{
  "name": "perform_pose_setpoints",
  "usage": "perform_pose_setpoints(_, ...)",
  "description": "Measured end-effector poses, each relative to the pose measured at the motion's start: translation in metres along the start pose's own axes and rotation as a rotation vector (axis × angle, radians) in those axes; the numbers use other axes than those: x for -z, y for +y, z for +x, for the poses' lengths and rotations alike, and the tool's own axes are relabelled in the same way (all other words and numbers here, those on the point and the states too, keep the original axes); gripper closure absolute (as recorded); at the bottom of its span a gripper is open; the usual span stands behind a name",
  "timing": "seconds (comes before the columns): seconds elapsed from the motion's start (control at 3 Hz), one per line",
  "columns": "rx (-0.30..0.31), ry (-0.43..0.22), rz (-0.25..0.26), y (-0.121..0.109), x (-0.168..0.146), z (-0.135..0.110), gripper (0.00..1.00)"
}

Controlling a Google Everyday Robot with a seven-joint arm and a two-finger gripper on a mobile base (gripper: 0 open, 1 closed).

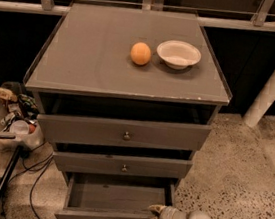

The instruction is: Open bottom drawer

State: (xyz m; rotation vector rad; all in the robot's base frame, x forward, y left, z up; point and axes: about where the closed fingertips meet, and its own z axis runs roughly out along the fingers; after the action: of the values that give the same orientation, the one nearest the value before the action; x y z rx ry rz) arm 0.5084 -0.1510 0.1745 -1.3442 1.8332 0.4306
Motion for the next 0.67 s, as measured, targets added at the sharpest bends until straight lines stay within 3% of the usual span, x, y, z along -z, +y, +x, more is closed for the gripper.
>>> perform_pose_setpoints(0.33,0.000,0.000,0.000,0.0000,0.0000,0.0000,0.35)
perform_pose_setpoints(0.67,0.000,0.000,0.000,0.0001,0.0000,0.0000,0.37)
